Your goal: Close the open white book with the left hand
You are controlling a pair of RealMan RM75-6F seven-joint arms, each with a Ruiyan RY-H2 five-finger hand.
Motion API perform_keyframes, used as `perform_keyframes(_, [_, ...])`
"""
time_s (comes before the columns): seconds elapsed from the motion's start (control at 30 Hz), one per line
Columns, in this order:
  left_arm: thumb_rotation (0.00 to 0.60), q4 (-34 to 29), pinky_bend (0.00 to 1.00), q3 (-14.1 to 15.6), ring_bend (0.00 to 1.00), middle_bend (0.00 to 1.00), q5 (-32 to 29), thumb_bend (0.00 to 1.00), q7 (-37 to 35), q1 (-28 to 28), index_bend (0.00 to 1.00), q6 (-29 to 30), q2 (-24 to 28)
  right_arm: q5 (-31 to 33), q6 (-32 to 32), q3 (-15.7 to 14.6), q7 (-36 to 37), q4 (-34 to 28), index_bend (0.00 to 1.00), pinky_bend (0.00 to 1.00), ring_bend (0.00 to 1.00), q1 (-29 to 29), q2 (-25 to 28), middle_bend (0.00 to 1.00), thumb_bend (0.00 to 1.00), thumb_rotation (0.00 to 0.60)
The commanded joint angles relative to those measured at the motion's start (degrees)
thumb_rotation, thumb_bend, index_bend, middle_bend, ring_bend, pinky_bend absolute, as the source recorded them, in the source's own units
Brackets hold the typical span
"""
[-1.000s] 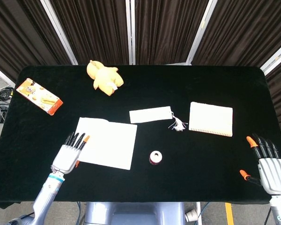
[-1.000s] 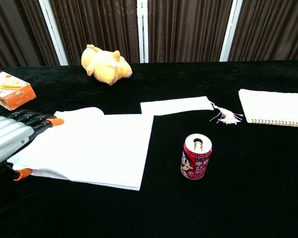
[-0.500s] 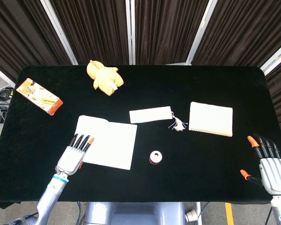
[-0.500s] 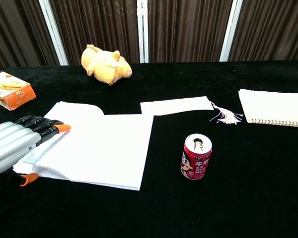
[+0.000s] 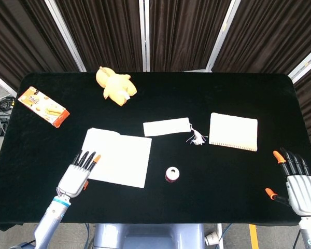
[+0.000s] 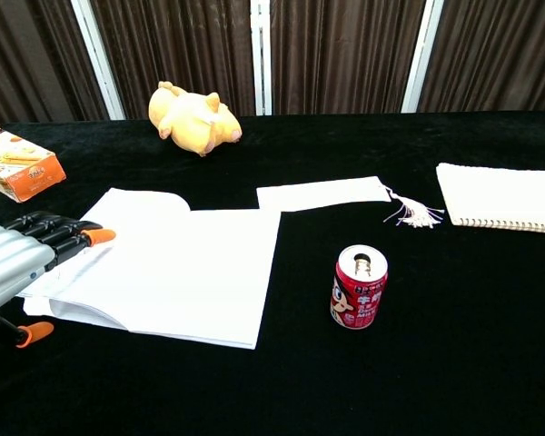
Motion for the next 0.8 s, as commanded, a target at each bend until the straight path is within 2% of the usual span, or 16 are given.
perform_keyframes(0.03, [0.6, 1.0, 0.0, -0.1, 0.0, 0.0, -0.4, 0.28, 0.2, -0.2, 0.0, -0.4, -0.6, 0.0, 0.0, 0.0, 0.0, 0.0, 0.02, 0.0, 0.0, 0.0, 0.0, 0.0, 0.03, 0.6])
perform_keyframes(0.3, [0.6, 5.2, 0.0, -1.2, 0.0, 0.0, -1.3, 0.29, 0.2, -0.6, 0.0, 0.1, -3.4, 0.0, -0.1, 0.0, 0.1, 0.0, 0.02, 0.0, 0.0, 0.0, 0.0, 0.0, 0.03, 0.6])
perform_keyframes(0.4, [0.6, 7.5, 0.0, -1.7, 0.0, 0.0, -0.7, 0.35, -0.1, -0.6, 0.0, 1.6, -4.8, 0.0, -0.2, -0.1, 0.1, 0.0, 0.02, 0.0, 0.0, 0.0, 0.0, 0.0, 0.03, 0.6])
perform_keyframes(0.6, [0.6, 9.8, 0.0, -2.1, 0.0, 0.0, 0.1, 0.55, -0.9, -0.6, 0.0, 3.7, -6.3, -0.1, -0.4, -0.2, -0.1, -0.1, 0.02, 0.0, 0.0, 0.1, 0.0, 0.0, 0.03, 0.6])
perform_keyframes(0.8, [0.6, 8.8, 0.0, -1.3, 0.0, 0.0, 2.4, 0.58, -1.4, -0.5, 0.0, 5.9, -5.8, 0.0, -0.5, -0.2, -0.1, -0.2, 0.02, 0.0, 0.0, 0.1, 0.0, 0.0, 0.03, 0.6])
